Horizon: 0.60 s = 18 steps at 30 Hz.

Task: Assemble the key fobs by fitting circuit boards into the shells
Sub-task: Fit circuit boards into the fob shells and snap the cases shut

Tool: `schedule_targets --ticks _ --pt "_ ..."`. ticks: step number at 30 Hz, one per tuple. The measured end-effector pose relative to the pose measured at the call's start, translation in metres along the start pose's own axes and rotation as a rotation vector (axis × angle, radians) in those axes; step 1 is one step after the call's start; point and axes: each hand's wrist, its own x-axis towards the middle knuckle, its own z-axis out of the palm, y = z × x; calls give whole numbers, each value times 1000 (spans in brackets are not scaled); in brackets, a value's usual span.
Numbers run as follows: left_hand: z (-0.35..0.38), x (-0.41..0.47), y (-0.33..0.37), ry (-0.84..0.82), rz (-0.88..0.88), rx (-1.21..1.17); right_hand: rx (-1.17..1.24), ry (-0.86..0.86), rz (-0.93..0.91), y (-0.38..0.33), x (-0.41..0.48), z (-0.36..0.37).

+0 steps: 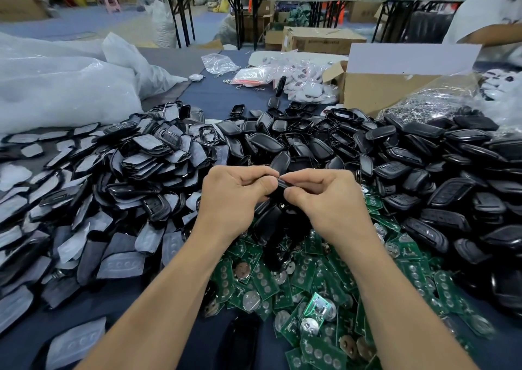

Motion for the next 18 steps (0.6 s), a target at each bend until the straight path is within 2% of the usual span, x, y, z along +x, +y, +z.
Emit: schedule_targets --ticks 7,11,13,18 --pt "3 -3 1 7 17 9 152 32 48 0 -1 1" --pt "0 -2 0 -37 106 152 -69 -19 -24 -2 -2 2" --pt "2 -2 1 -42 128 187 -65 -24 -18 -4 -3 3" --pt "6 -3 6 -79 -91 -113 536 -46 218 -9 -6 14"
